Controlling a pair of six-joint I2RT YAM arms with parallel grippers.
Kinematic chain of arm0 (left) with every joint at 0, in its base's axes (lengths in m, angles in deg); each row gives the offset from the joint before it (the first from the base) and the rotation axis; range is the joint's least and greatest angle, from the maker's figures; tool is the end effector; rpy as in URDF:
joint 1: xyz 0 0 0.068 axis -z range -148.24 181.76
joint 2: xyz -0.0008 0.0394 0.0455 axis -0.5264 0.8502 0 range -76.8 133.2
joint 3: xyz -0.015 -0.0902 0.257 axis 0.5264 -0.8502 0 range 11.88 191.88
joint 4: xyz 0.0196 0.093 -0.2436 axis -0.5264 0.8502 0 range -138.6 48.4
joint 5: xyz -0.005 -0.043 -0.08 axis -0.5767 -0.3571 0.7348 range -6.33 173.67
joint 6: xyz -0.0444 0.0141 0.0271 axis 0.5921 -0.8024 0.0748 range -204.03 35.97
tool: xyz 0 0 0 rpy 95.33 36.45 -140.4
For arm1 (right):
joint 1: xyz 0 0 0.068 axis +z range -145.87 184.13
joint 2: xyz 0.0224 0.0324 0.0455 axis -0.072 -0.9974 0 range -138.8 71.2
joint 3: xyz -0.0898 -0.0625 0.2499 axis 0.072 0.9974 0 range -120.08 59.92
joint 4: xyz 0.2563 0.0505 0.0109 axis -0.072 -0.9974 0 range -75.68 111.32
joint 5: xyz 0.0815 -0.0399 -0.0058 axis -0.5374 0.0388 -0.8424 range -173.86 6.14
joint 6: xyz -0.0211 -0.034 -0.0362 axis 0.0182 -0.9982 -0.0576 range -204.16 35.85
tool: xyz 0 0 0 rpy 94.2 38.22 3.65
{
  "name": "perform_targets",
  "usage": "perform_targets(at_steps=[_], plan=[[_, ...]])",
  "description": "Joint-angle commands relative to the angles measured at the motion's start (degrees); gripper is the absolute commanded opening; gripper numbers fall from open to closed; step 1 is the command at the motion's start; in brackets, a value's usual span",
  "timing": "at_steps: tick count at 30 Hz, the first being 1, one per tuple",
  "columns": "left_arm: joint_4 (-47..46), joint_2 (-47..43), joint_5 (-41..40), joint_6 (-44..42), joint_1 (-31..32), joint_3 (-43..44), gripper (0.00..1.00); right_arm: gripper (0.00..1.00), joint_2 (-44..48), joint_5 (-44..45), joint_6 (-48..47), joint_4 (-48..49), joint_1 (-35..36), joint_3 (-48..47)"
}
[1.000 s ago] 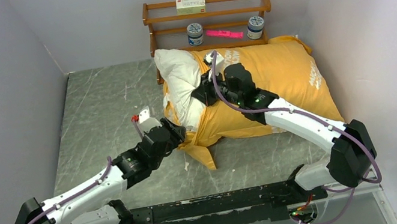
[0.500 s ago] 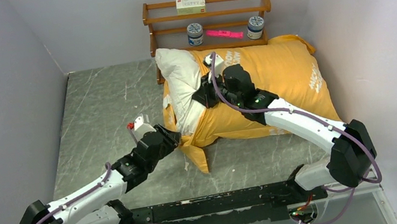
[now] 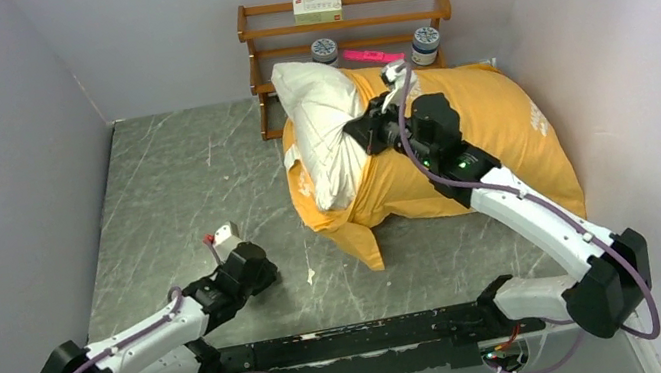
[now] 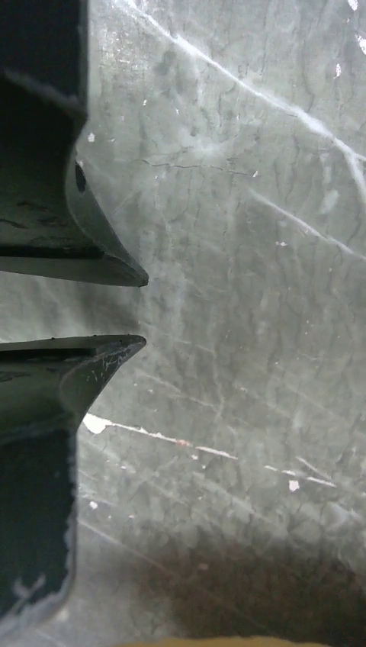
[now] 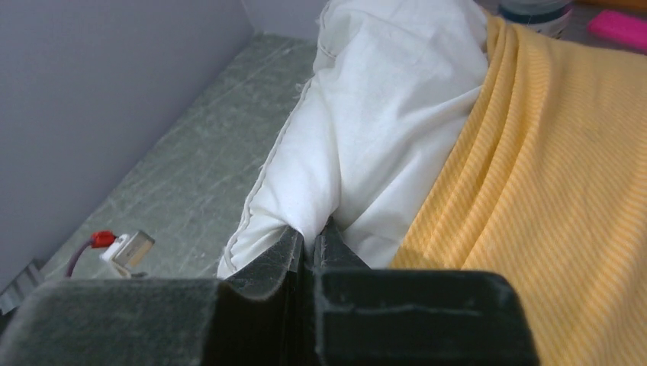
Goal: Remove the pillowcase from the pillow
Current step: Remove the pillow from the pillowcase.
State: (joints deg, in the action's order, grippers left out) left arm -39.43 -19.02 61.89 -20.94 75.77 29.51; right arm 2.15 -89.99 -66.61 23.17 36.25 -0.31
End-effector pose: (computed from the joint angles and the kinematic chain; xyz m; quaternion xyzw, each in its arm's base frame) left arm 0.1351 -0.1122 0.1435 -0.2174 0.8972 -0.1692 0.3452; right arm 0.2398 0.1551 0.3684 -0.1300 0.7372 0.3143 0.5838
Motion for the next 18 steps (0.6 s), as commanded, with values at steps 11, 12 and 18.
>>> perform_targets(at_steps=[11,12,18], plan=[[3.9,-11.1,3.9,-13.9,-0.1,11.3,0.61,0.0,0.8,-8.4,1.3,11.2,-1.6,-2.3],[4.4,-11.5,4.6,-15.6,-0.1,12.8,0.64,0.0,0.6,-9.2,1.5,11.4,-1.6,-2.1],[5.3,-12.3,12.7,-28.8,-0.1,21.5,0.83,0.0,-0.8,-11.4,0.3,11.6,0.0,-1.9]])
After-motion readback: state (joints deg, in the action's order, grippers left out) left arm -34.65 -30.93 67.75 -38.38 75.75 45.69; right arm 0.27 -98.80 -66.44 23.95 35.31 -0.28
